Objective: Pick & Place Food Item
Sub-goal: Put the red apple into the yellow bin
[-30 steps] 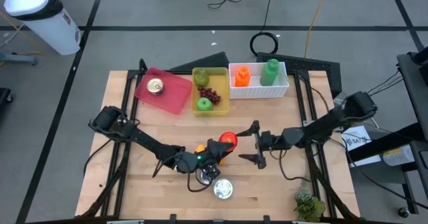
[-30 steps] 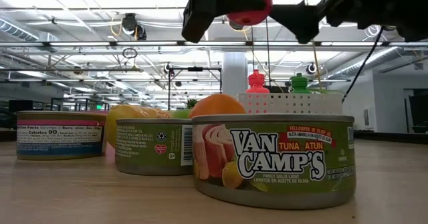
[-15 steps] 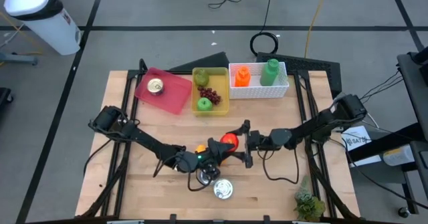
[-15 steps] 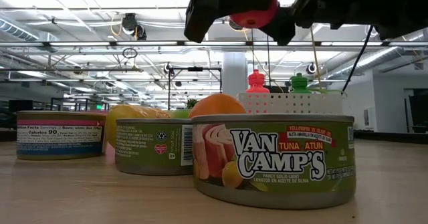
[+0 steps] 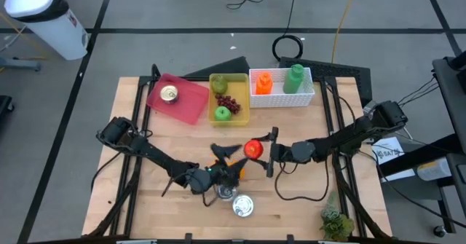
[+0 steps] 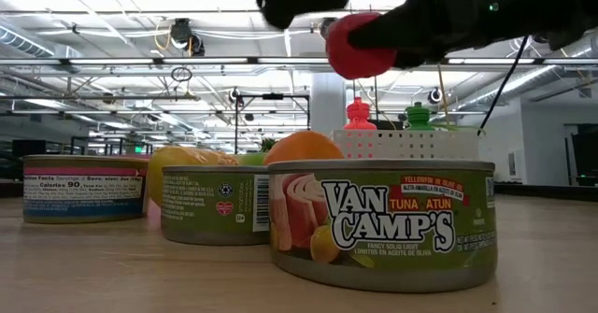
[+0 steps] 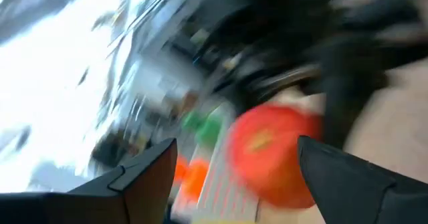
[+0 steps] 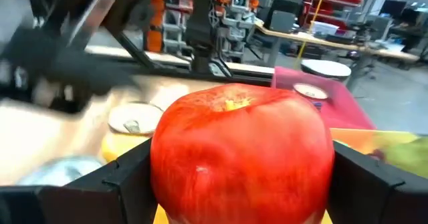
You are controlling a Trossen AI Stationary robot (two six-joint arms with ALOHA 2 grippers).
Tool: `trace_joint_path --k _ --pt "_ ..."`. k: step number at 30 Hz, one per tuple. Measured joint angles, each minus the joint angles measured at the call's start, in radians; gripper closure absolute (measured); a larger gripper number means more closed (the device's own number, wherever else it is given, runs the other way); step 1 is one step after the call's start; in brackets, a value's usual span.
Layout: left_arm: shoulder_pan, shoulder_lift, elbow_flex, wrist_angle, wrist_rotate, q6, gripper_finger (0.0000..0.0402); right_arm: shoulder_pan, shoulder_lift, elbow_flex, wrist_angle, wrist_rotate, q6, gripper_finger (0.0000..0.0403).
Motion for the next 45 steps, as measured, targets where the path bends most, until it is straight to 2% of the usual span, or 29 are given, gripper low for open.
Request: trace_joint_path --k 3,5,7,10,12,13,14,16,18,20,21,25,27,30,32,40,45 --pt "0.000 -0.014 0.000 0.091 -0.144 -0.076 0.0087 0.013 -0.017 0.000 -0.052 0.072 -0.067 0.0095" --pt "0.011 -0.035 0.000 0.098 -0.160 -0.150 0.0094 0.022 -0.017 0.000 -0.054 0.120 -0.118 0.0095" --pt "0.034 -0.059 0.001 0.080 -0.145 -0.295 0.0102 0.026 -0.018 0.000 -0.047 0.139 -0.159 0.0095" --pt "0.076 -0.103 0.044 -0.112 -0.170 -0.487 0.0115 0.026 -0.018 0.000 -0.050 0.149 -0.185 0.0095" --pt "0.094 -0.136 0.121 -0.390 -0.188 -0.622 0.0123 0.026 -0.018 0.000 -0.051 0.188 -0.207 0.0095" --pt "0.098 -0.148 0.176 -0.562 -0.155 -0.724 0.0126 0.026 -0.018 0.000 -0.054 0.209 -0.223 0.0095" --pt "0.102 -0.159 0.234 -0.731 -0.072 -0.856 0.0129 0.025 -0.018 0.000 -0.059 0.227 -0.240 0.0095" --pt "0.133 -0.163 0.358 -1.005 0.197 -1.124 0.0135 0.025 -0.018 0.000 -0.064 0.244 -0.267 0.0095" --pt "0.182 -0.163 0.438 -1.139 0.440 -1.272 0.0140 0.024 -0.018 0.000 -0.060 0.243 -0.279 0.0095" --pt "0.229 -0.165 0.454 -1.160 0.574 -1.308 0.0146 0.024 -0.018 0.000 -0.052 0.243 -0.296 0.0095" --pt "0.249 -0.165 0.452 -1.163 0.603 -1.324 0.0150 0.024 -0.018 0.000 -0.045 0.244 -0.307 0.0095" --pt "0.302 -0.141 0.448 -1.190 0.638 -1.404 0.0160 0.019 -0.018 0.000 -0.007 0.243 -0.341 0.0095" --pt "0.327 -0.134 0.447 -1.211 0.687 -1.437 0.0159 0.010 -0.018 0.000 -0.009 0.240 -0.340 0.0095" --pt "0.359 -0.122 0.447 -1.195 0.787 -1.461 0.0141 -0.002 -0.018 0.001 -0.014 0.241 -0.335 0.0095" --pt "0.366 -0.121 0.447 -1.203 0.818 -1.452 0.0121 -0.007 -0.018 0.001 -0.024 0.239 -0.323 0.0095" --pt "0.349 -0.109 0.447 -1.206 0.825 -1.418 0.0039 -0.043 -0.018 0.001 -0.028 0.233 -0.281 0.0095" --pt "0.349 -0.104 0.448 -1.241 0.731 -1.419 0.0024 -0.059 -0.018 0.001 -0.025 0.195 -0.248 0.0095"
